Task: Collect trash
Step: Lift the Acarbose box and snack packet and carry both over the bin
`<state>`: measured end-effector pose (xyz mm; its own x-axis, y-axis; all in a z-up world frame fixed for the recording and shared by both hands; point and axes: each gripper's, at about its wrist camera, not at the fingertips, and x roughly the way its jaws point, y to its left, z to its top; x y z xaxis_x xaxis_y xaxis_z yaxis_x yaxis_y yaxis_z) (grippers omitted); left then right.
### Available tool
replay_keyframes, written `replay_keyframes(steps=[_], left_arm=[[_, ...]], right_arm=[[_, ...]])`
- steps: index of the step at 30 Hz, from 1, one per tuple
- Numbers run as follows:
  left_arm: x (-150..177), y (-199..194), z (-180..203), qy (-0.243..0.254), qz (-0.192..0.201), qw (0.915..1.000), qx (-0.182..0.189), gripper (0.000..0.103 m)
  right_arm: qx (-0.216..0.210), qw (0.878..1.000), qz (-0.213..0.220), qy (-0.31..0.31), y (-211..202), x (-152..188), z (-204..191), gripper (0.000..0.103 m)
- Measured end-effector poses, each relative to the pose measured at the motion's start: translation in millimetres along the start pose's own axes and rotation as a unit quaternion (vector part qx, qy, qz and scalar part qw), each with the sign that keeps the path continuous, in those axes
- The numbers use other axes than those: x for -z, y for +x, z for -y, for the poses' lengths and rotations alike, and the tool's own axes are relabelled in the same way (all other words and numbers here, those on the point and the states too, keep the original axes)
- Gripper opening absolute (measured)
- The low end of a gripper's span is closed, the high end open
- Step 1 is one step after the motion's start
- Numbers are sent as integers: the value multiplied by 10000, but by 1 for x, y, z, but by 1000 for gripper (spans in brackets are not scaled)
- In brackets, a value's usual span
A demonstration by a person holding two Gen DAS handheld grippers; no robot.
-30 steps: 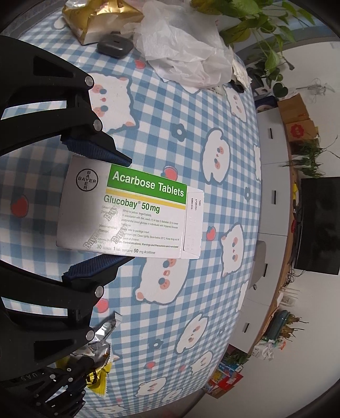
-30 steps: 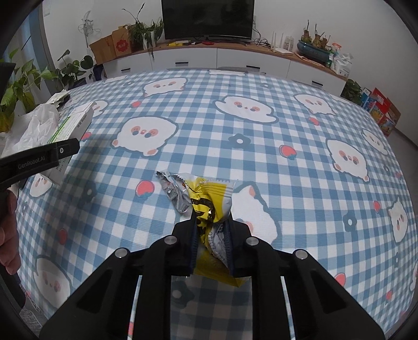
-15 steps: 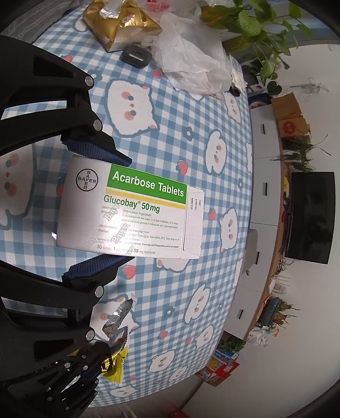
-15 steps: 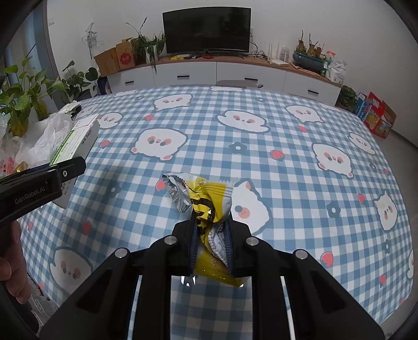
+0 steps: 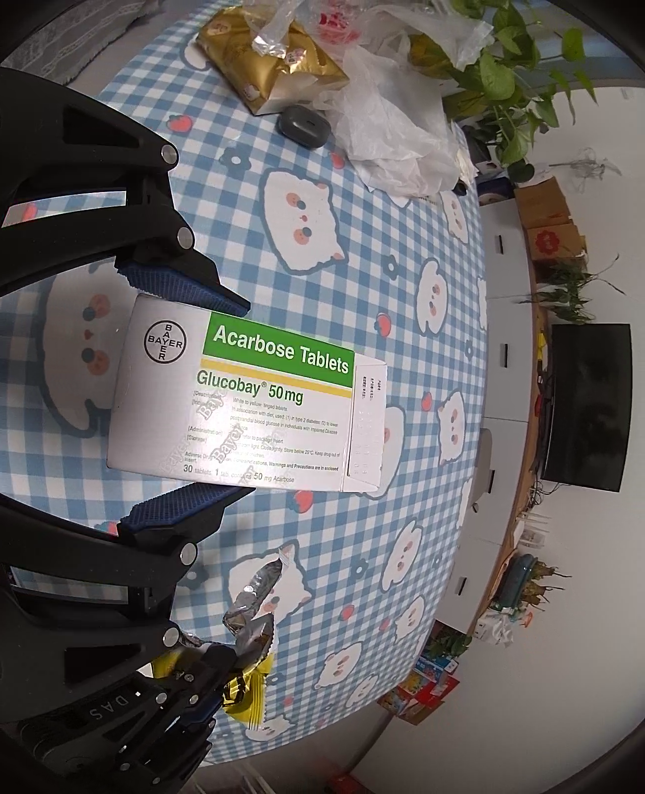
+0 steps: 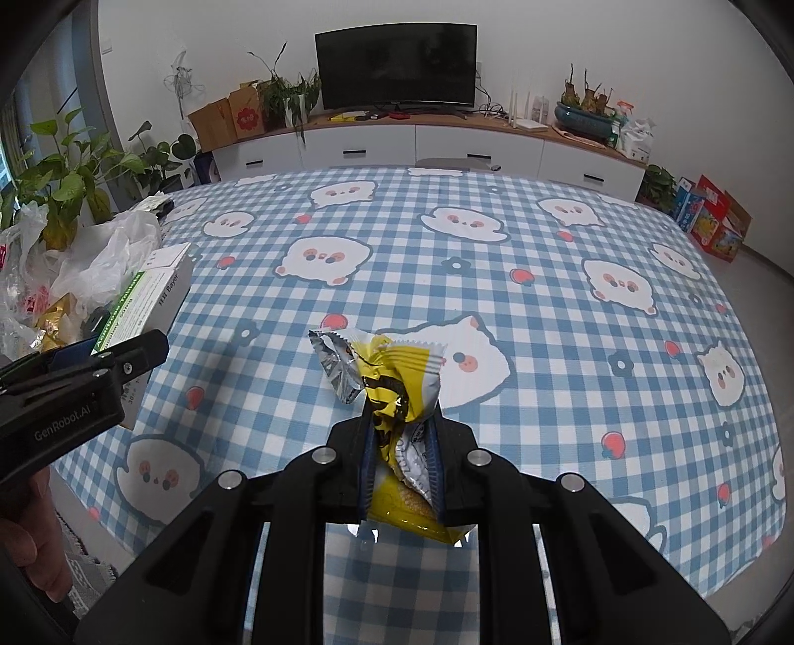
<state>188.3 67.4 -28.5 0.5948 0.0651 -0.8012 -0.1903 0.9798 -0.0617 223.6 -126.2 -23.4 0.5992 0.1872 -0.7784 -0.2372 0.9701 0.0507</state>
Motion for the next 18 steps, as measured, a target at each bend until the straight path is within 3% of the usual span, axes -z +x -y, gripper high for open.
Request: replay_keyframes(steps=[18], left_arm=[[78, -53, -4, 25, 0, 9998, 221, 63]], right_arm=[[-158, 9998, 76, 11, -52, 53, -17, 16]])
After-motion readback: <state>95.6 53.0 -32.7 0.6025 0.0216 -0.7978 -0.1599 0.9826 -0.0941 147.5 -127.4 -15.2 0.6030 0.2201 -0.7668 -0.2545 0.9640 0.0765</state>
